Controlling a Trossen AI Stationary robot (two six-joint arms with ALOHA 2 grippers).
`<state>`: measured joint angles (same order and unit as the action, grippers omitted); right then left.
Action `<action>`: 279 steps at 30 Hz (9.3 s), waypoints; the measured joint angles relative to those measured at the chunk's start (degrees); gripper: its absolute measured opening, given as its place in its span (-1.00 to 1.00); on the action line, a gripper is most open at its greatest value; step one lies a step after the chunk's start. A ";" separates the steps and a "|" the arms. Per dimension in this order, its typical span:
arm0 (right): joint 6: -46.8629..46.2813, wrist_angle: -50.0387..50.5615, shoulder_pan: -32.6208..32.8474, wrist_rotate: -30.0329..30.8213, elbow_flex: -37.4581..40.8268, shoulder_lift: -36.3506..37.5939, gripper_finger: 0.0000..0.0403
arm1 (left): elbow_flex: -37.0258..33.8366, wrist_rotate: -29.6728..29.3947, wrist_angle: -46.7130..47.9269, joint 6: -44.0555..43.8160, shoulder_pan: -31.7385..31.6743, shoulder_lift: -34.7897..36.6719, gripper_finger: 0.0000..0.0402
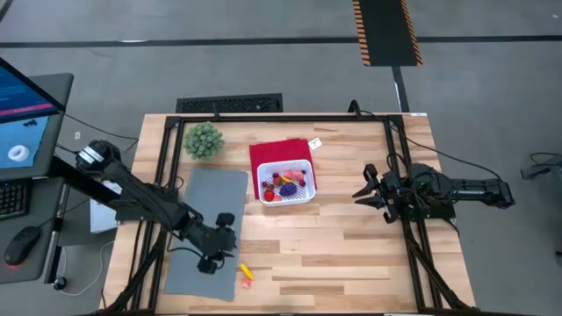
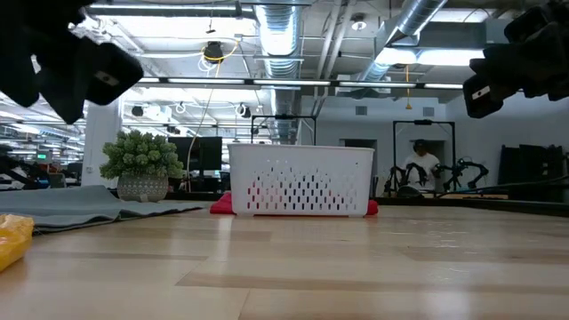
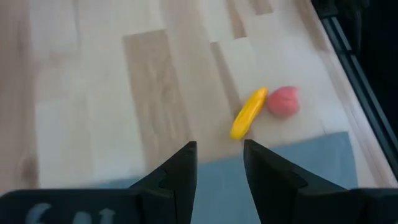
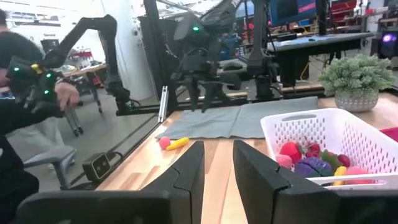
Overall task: Pick and placing Produce into tupperware
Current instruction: Put the yellow corn into the white bin, then put the pink peach into the white bin
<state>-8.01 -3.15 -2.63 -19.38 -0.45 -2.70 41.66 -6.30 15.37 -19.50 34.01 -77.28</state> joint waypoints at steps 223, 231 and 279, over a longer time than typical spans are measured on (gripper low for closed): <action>-2.05 0.15 -0.01 1.68 0.02 -0.68 -0.47 | 1.63 1.96 -14.81 -2.28 -38.22 -3.86 -0.63; -2.09 0.17 0.00 1.68 0.02 -0.72 -0.47 | 1.60 -0.18 -17.41 -2.26 -38.24 -4.40 -0.37; -2.58 -0.55 0.00 1.49 0.02 -4.00 -0.47 | 8.92 -8.79 -6.04 -14.10 8.94 -9.13 0.19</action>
<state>-10.59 -3.70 -2.63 -17.89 -0.43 -6.70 50.59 -15.09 9.34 -33.60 42.95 -86.41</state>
